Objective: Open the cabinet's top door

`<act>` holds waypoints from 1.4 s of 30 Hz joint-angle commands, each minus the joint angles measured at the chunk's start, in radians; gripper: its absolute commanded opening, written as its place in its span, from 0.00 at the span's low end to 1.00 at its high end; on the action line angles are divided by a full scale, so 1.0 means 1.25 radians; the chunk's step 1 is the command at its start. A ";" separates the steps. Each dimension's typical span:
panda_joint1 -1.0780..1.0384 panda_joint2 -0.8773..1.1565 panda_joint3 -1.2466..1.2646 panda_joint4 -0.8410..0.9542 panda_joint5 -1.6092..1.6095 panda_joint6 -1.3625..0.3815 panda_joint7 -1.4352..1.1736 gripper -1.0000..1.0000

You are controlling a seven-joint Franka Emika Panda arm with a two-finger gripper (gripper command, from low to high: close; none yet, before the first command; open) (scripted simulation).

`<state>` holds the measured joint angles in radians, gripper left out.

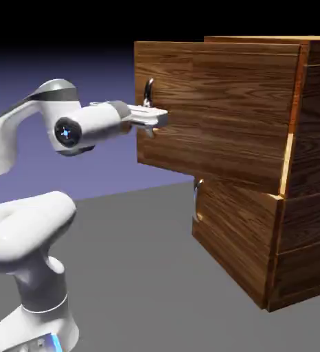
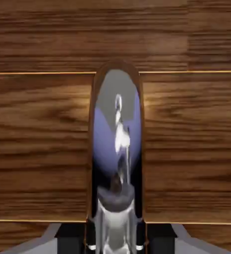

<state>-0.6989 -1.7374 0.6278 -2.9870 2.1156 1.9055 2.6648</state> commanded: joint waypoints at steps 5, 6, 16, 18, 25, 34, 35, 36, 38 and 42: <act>-0.007 0.023 -0.145 -0.036 -0.111 -0.106 -0.054 0.00; -0.010 0.031 -0.174 -0.040 -0.134 -0.125 -0.065 0.00; -0.050 0.175 -0.464 -0.027 -0.394 -0.318 -0.192 0.00; -0.053 0.222 -0.522 -0.011 -0.453 -0.357 -0.224 0.00; -0.027 0.422 -0.707 0.082 -0.654 -0.490 -0.339 0.00; 0.084 0.683 -0.897 0.265 -0.850 -0.652 -0.469 0.00; 0.101 0.712 -0.917 0.289 -0.868 -0.671 -0.483 0.00; 0.118 0.741 -0.937 0.314 -0.885 -0.692 -0.497 0.00; 0.154 0.799 -0.978 0.366 -0.916 -0.734 -0.525 0.00; 0.230 0.915 -1.058 0.476 -0.969 -0.823 -0.584 0.00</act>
<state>-0.4114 -0.5935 -0.6948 -2.3924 0.9049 0.8771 1.9349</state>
